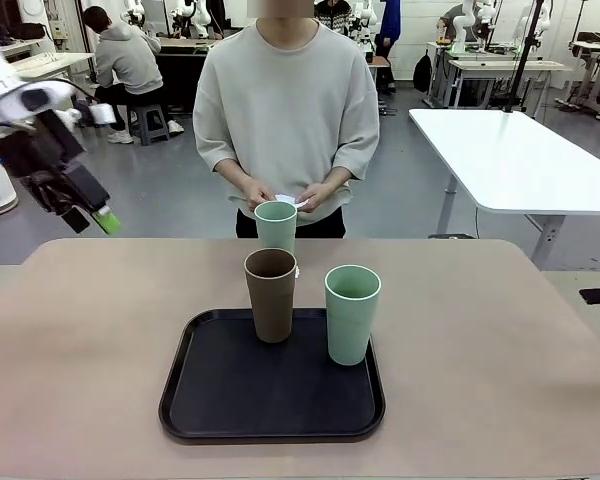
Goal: Place coasters on the table and set cups on them.
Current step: Take one Reusable plastic cup from the Flat Tray and place it on a coaster set by the human.
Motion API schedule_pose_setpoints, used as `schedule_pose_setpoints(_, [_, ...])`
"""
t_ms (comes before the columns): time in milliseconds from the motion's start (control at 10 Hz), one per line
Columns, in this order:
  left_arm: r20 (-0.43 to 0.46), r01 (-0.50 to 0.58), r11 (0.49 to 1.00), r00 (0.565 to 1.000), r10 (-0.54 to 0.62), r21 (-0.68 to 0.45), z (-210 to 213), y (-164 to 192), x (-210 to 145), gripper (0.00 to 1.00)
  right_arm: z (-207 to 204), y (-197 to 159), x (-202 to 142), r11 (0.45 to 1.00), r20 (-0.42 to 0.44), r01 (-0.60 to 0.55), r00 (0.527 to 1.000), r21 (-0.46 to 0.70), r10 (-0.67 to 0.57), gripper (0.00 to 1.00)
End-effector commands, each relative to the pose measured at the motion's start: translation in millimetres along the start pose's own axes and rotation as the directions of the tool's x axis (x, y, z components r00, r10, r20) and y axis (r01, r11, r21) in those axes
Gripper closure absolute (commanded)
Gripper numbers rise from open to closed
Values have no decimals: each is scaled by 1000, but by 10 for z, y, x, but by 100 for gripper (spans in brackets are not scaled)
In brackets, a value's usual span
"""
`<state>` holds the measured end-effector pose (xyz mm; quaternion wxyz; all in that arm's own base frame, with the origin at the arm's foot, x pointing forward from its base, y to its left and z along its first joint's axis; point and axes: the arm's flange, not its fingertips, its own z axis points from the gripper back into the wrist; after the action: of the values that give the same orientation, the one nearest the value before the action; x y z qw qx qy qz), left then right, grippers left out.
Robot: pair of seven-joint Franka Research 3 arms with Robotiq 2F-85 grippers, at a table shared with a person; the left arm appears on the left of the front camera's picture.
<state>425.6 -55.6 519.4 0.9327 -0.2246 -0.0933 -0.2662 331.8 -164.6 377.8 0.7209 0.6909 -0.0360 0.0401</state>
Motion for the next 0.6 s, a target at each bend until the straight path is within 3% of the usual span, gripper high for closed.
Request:
schedule_pose_setpoints(0, [143, -31, 948, 986, 79, -315, 59, 486, -145, 0, -1, 16, 7, 1000, 0, -5, 1000, 12, 5, 0])
schedule_pose_setpoints(200, [212, -50, 902, 965, 154, -429, 116, 816, -474, 0, -1, 16, 7, 1000, 0, -5, 1000, 12, 5, 0])
schedule_pose_setpoints(500, [239, -137, 862, 929, 284, -489, 244, 1195, -1088, 0, -1, 16, 7, 1000, 0, -5, 1000, 12, 5, 0])
